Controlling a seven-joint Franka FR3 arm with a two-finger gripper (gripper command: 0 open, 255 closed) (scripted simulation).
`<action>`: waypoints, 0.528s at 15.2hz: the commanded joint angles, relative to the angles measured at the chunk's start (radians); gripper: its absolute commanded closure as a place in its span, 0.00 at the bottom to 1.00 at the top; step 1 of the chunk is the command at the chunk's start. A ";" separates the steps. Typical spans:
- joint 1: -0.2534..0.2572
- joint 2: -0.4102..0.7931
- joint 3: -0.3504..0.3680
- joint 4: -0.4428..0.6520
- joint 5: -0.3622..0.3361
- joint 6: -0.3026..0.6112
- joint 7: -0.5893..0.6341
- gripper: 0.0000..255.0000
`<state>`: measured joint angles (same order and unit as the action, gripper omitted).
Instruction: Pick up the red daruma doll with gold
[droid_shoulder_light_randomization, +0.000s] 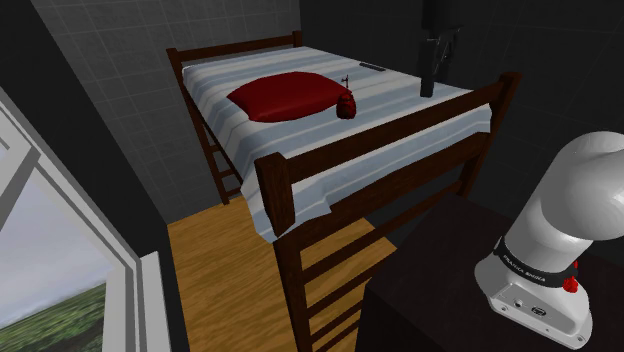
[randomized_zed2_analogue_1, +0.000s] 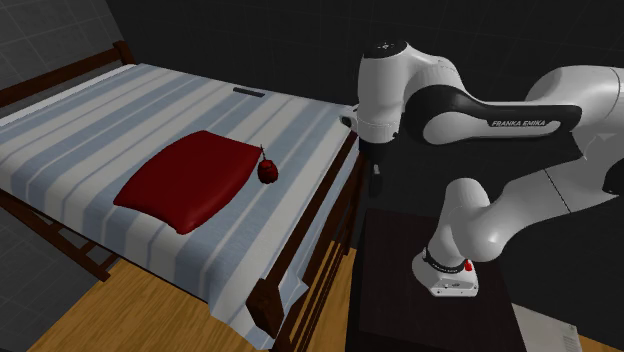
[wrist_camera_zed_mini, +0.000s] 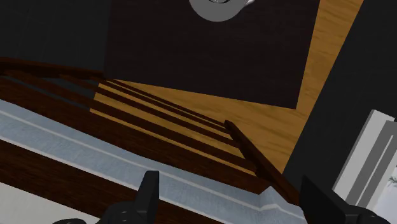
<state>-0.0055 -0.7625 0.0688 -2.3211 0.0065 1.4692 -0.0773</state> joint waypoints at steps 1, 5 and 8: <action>0.000 0.000 0.000 0.000 0.000 0.000 0.000 0.00; -0.018 0.078 -0.045 -0.016 -0.008 0.148 -0.035 0.00; -0.030 0.147 -0.078 -0.013 -0.008 0.256 -0.063 0.00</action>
<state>-0.0311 -0.6284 0.0033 -2.3284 -0.0014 1.6888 -0.1296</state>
